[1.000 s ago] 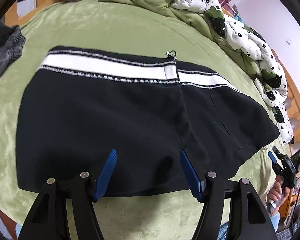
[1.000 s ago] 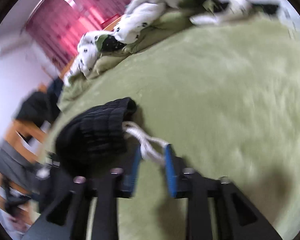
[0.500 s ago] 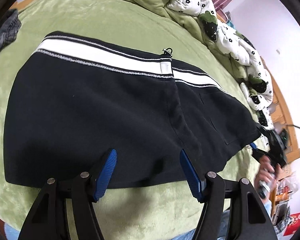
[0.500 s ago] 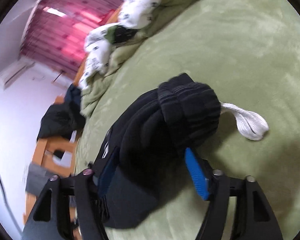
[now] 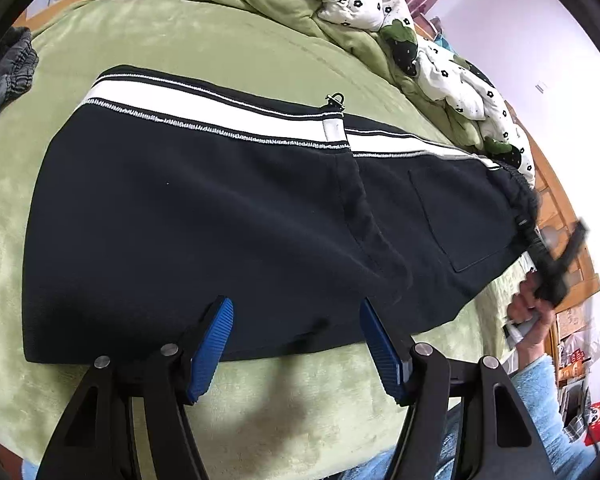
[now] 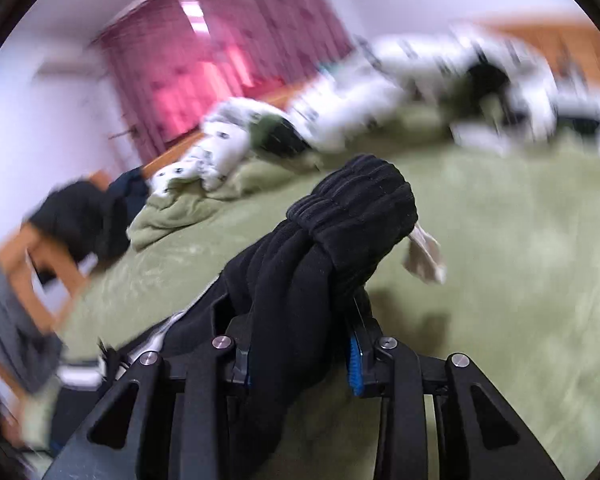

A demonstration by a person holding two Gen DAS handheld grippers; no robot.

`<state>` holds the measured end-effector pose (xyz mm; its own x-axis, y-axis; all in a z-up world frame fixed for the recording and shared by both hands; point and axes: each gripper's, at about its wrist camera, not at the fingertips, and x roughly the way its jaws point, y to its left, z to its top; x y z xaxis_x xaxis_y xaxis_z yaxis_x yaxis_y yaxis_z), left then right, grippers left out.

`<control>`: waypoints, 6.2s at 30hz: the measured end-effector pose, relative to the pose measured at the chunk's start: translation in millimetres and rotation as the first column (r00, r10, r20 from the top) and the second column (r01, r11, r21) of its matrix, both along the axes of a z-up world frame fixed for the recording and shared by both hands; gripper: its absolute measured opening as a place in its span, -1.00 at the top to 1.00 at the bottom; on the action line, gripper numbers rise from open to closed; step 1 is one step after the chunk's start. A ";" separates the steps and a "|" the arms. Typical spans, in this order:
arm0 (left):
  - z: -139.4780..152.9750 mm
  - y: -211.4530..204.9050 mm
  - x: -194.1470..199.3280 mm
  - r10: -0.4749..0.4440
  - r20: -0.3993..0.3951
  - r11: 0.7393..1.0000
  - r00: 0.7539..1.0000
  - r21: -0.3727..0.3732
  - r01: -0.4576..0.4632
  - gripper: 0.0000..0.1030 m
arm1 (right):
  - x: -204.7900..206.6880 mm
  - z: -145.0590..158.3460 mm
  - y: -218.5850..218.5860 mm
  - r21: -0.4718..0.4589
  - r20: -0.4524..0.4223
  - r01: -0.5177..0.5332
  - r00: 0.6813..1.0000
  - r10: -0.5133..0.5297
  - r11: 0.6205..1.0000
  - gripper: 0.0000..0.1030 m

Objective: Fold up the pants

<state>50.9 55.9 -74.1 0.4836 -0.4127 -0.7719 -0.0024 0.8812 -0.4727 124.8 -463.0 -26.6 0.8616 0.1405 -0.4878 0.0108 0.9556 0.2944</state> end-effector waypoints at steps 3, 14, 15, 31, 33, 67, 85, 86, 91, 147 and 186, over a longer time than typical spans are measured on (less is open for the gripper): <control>-2.8 4.6 2.2 0.008 -0.008 1.000 1.000 -0.002 -0.008 -0.24 | 16.8 -33.3 -4.7 -0.123 -0.156 0.017 0.987 -0.037 0.992 0.09; 11.8 43.1 -5.6 0.145 0.081 0.973 0.986 0.170 -0.157 -0.24 | -24.8 -42.2 -38.5 -0.130 -0.317 0.115 0.936 -0.151 0.985 -0.19; 10.2 53.3 -11.1 0.181 0.091 0.966 0.979 0.171 -0.194 -0.24 | -26.4 -34.8 -26.7 -0.160 -0.305 0.103 0.941 -0.148 0.982 -0.19; -58.4 124.7 -42.3 0.399 0.023 0.916 0.917 -0.060 -0.397 -0.23 | -41.5 -37.9 132.1 -0.136 -0.337 -0.155 0.936 0.101 0.978 -0.14; -58.6 118.6 -39.9 0.394 0.030 0.918 0.919 -0.056 -0.392 -0.23 | -40.3 -46.7 139.5 -0.100 -0.367 -0.172 0.922 0.124 0.980 -0.08; 21.8 81.1 -35.2 0.315 0.203 0.944 0.927 0.034 -0.328 0.75 | -50.6 -59.1 149.0 -0.044 -0.367 -0.293 0.894 0.258 0.955 0.09; -0.1 -163.2 48.2 -0.146 0.097 0.985 0.985 0.104 0.136 0.76 | -78.9 -52.8 16.8 0.105 -0.326 -0.011 0.944 0.044 0.994 0.06; 0.1 -159.6 47.0 -0.151 0.090 0.986 0.984 0.088 0.143 0.74 | -80.2 -52.8 15.6 0.104 -0.326 -0.004 0.945 0.038 0.995 0.06; 26.2 -143.4 23.3 -0.246 0.095 0.969 0.965 -0.002 0.247 0.12 | -81.2 -55.9 26.3 0.125 -0.319 -0.054 0.943 0.092 0.991 0.06; -16.3 -212.7 37.2 -0.181 0.042 0.953 0.983 0.255 0.164 0.36 | -2.8 -31.3 -92.2 0.117 -0.255 -0.049 0.964 0.078 0.992 0.08; -22.6 -160.7 138.8 -0.075 0.025 0.993 0.997 -0.091 0.077 0.57 | 137.1 -77.0 -48.5 0.088 -0.461 -0.334 0.822 0.335 0.939 -0.28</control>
<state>189.7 -104.8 -96.7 0.4645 -0.5171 -0.7189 0.0738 0.8315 -0.5505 261.9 -511.4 -103.6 0.4357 0.3808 -0.8156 -0.1739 0.9246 0.3389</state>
